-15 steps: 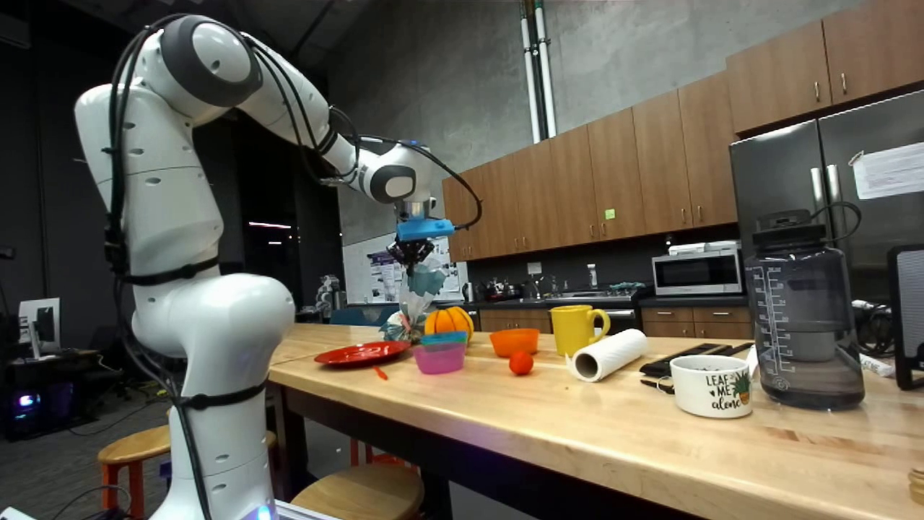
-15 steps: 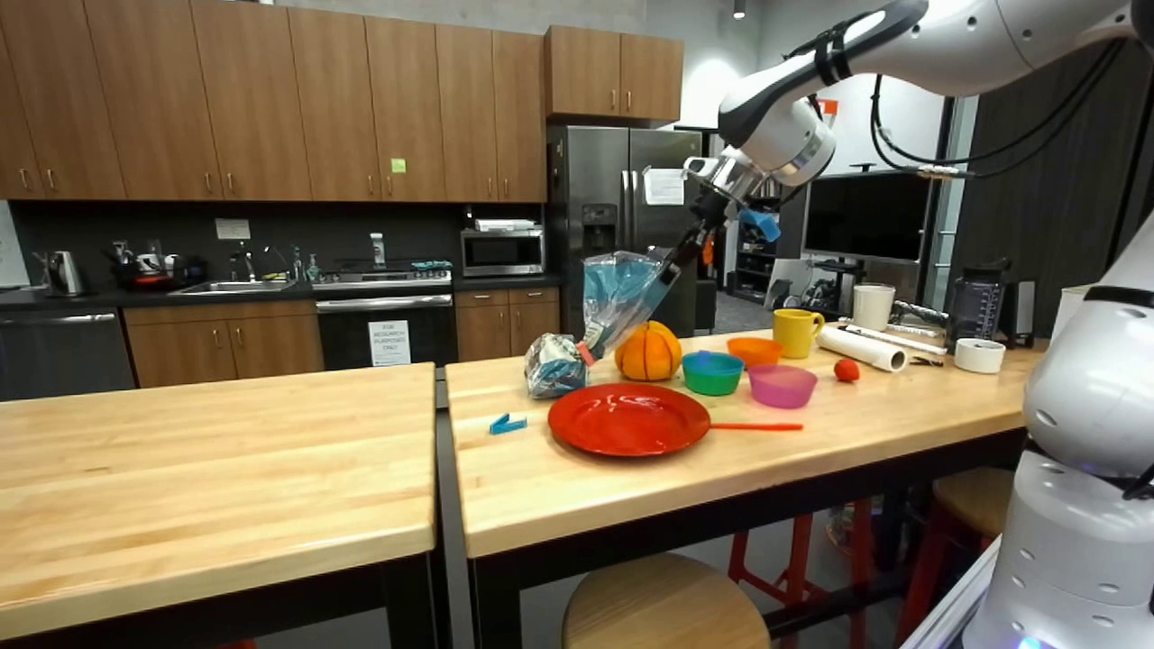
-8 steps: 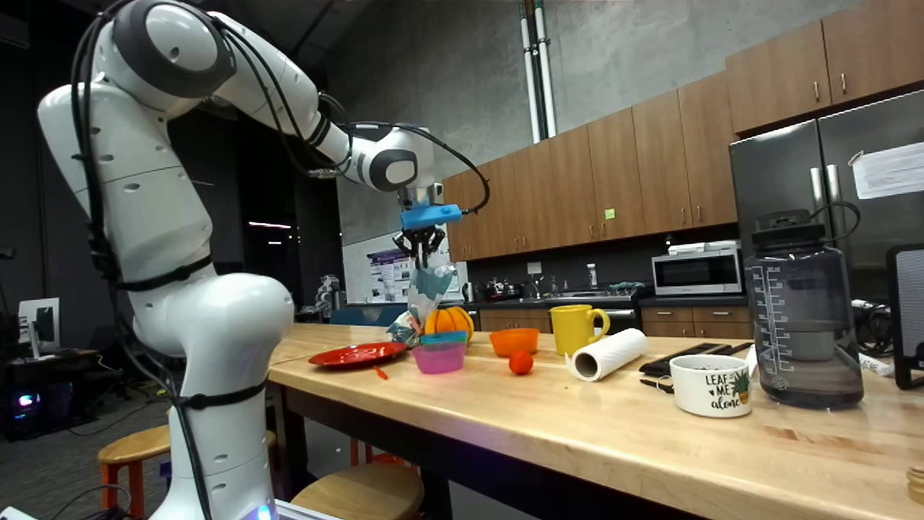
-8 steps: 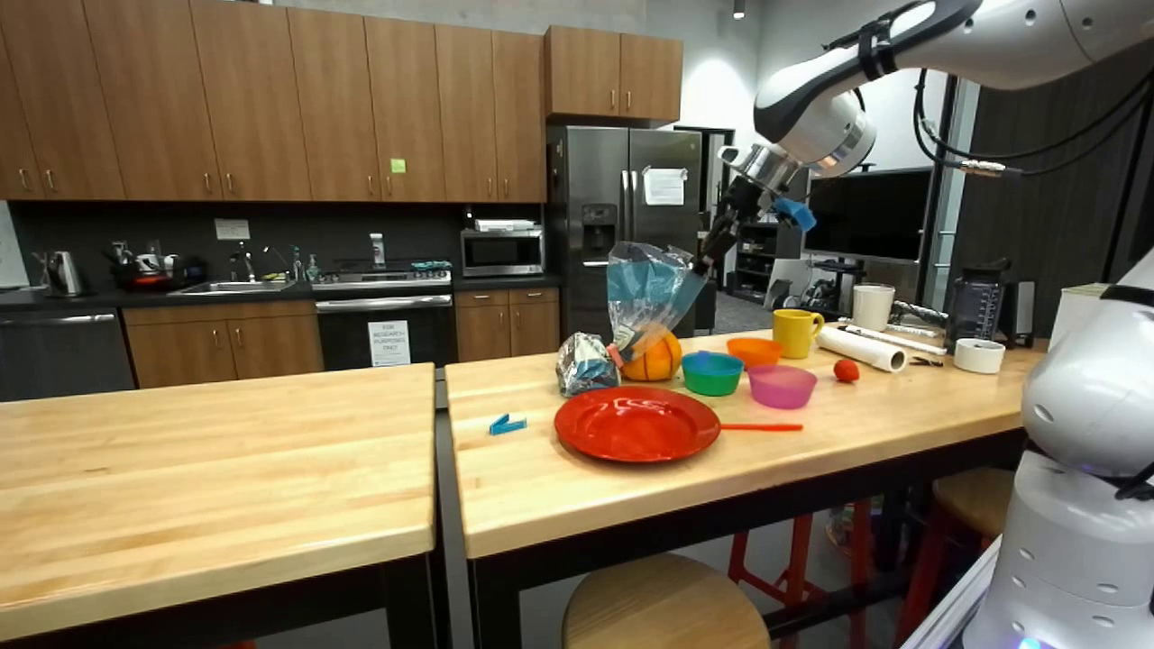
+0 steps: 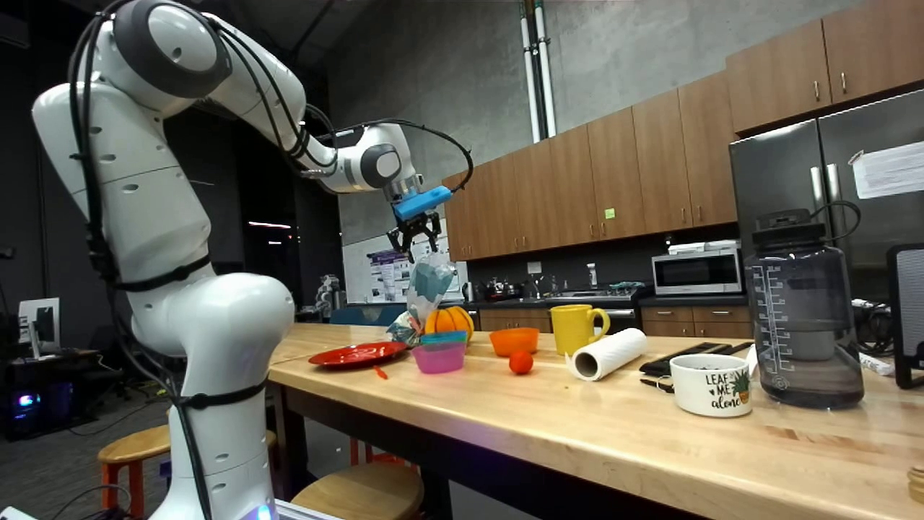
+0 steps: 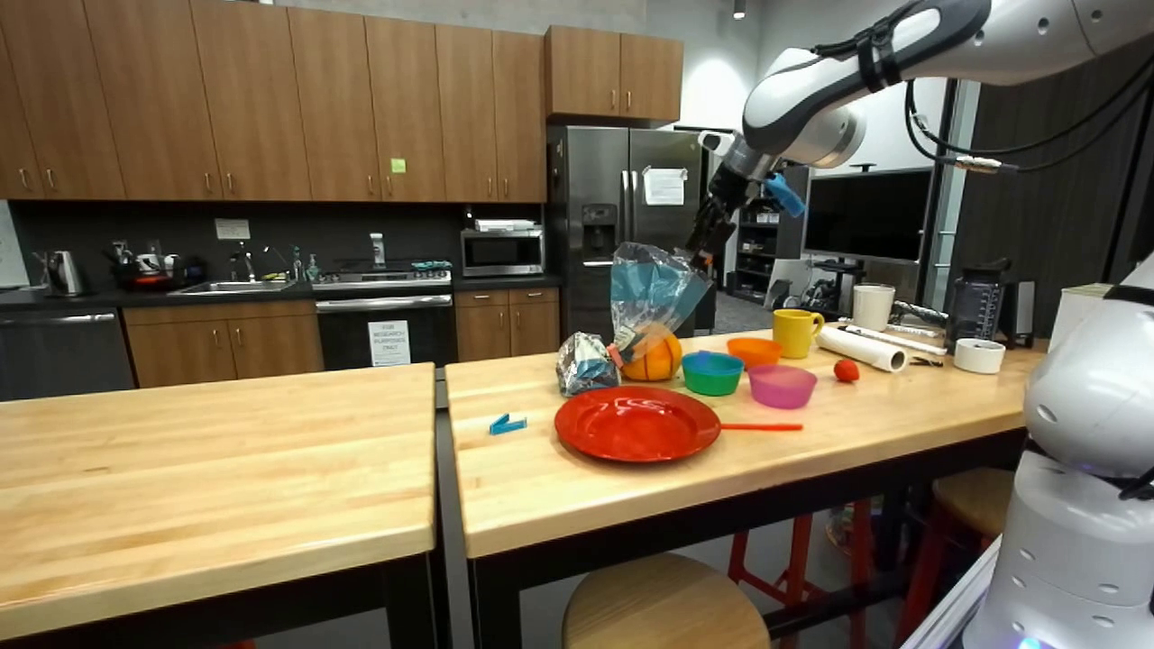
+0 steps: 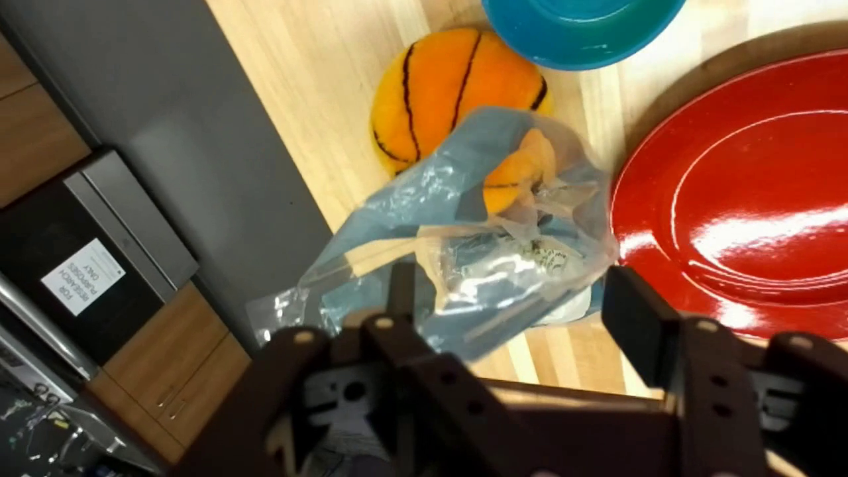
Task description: Shift the plastic to the right
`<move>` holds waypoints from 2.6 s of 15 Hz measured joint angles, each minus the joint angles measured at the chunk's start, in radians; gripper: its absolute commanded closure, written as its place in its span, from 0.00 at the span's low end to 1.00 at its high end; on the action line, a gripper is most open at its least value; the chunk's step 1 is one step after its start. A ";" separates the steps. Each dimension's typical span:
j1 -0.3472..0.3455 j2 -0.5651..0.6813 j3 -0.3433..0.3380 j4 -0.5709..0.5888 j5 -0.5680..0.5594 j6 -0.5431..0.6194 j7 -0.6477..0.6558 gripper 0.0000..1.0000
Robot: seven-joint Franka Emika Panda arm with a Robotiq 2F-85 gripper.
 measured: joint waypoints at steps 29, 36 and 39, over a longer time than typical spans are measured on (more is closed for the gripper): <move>0.130 0.420 0.098 0.120 -0.272 0.087 -0.258 0.00; 0.086 0.502 0.108 0.162 -0.452 0.088 -0.157 0.64; 0.082 0.511 0.113 0.180 -0.452 0.088 -0.145 0.86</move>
